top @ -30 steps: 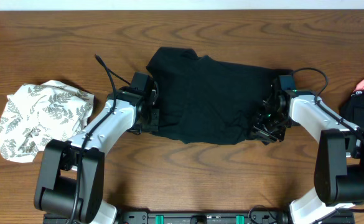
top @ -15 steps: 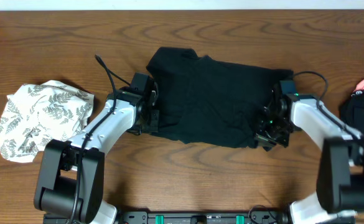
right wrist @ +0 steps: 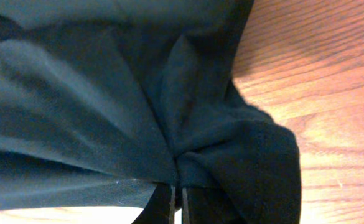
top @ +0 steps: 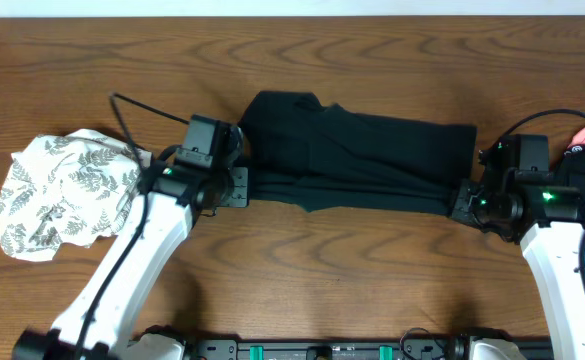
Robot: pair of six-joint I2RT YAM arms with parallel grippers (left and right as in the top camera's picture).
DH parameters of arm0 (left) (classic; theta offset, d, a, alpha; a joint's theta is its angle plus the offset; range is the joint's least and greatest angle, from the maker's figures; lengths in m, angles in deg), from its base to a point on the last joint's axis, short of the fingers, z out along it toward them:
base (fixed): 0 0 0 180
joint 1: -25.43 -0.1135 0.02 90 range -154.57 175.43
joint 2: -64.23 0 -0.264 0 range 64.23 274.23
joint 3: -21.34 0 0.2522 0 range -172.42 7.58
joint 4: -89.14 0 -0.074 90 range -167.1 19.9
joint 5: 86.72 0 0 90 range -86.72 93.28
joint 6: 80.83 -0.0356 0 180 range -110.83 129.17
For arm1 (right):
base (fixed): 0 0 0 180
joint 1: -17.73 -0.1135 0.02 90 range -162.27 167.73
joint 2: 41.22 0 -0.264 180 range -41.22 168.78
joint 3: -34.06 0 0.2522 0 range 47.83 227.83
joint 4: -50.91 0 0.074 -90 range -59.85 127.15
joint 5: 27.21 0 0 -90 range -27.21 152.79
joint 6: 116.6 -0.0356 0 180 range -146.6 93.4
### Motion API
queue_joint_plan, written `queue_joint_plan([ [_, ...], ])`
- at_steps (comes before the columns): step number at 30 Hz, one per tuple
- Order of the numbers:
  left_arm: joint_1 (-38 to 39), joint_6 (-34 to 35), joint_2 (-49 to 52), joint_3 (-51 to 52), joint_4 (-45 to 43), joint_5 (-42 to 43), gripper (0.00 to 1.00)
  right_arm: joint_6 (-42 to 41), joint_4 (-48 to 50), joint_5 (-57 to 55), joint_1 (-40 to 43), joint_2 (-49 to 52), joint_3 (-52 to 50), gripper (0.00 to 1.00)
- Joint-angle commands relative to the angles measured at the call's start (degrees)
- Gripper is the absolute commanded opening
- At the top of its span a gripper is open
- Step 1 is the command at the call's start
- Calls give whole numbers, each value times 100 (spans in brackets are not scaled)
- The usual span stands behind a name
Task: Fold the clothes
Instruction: 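Hold the folded strip's ends with both grippers and press it flat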
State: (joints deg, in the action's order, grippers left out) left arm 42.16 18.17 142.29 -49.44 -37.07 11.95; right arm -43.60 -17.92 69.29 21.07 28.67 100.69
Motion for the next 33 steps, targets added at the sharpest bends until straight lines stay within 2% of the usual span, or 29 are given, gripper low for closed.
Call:
queue_joint_plan([
  [1,-7,-15,-221,-109,-24,-98,6,389,127,-238,87,166,63,1],
  [7,-4,-11,-236,-129,-11,-94,6,511,533,-120,90,562,94,1],
  [15,-7,114,-726,-269,815,-323,6,1058,348,96,131,813,452,1],
  [18,-7,140,-1012,-269,831,-407,6,1182,273,101,140,813,713,1],
  [25,-7,140,-852,-269,-116,-485,6,1038,426,149,155,1182,1283,1],
  [33,-7,59,286,-269,-1132,-492,6,911,778,756,153,2321,1657,1],
])
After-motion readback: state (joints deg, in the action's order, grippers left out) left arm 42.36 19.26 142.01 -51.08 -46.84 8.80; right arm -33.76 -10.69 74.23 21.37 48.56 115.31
